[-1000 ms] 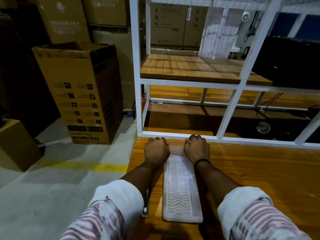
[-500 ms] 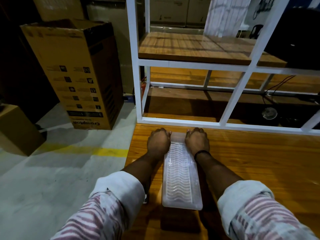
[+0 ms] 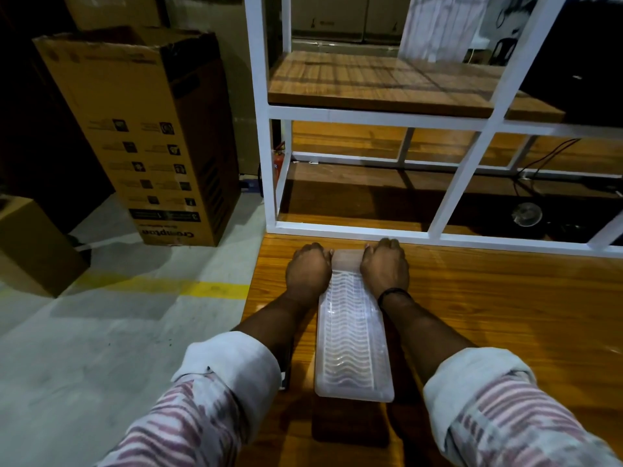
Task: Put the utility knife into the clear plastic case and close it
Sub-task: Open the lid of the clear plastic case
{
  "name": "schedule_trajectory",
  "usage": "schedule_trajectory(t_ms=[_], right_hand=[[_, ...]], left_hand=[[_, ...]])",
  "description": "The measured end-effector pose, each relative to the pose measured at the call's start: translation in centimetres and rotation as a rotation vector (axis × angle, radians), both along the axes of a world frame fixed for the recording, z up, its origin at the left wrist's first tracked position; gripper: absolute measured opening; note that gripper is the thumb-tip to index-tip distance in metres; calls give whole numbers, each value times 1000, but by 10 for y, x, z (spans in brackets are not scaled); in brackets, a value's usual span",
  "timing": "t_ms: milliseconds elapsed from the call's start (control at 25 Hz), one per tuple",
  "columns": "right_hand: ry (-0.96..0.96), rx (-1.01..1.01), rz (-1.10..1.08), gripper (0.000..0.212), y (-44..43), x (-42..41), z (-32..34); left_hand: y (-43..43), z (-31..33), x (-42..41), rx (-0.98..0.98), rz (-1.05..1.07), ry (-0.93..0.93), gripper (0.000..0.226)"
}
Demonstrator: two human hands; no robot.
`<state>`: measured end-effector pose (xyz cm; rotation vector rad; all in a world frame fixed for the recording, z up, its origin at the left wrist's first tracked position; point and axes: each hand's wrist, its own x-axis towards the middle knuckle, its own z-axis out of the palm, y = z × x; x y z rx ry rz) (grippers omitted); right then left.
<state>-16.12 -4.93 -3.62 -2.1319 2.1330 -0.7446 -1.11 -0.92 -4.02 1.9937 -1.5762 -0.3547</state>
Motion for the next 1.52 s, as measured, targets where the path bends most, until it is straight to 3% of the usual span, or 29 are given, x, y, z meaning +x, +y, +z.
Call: schedule_trajectory(t_ms=[280, 600, 840, 960, 1160, 1320, 1520], right_hand=[[-16, 8, -2, 45, -2, -2, -3], [-36, 22, -8, 43, -4, -2, -6], [199, -91, 171, 36, 16, 2, 17], [248, 95, 245, 48, 51, 10, 30], [254, 474, 159, 95, 109, 22, 43], [338, 533, 127, 119, 115, 37, 38], [332, 501, 118, 112, 118, 42, 36]], left_hand=[[1, 3, -1, 2, -3, 12, 42], [5, 7, -3, -50, -19, -102, 41], [18, 6, 0, -47, 36, 300, 38], [51, 7, 3, -11, 60, 513, 38], [96, 24, -2, 174, 214, 1048, 50], [114, 41, -9, 231, 198, 1094, 49], [115, 35, -7, 223, 171, 1043, 56]])
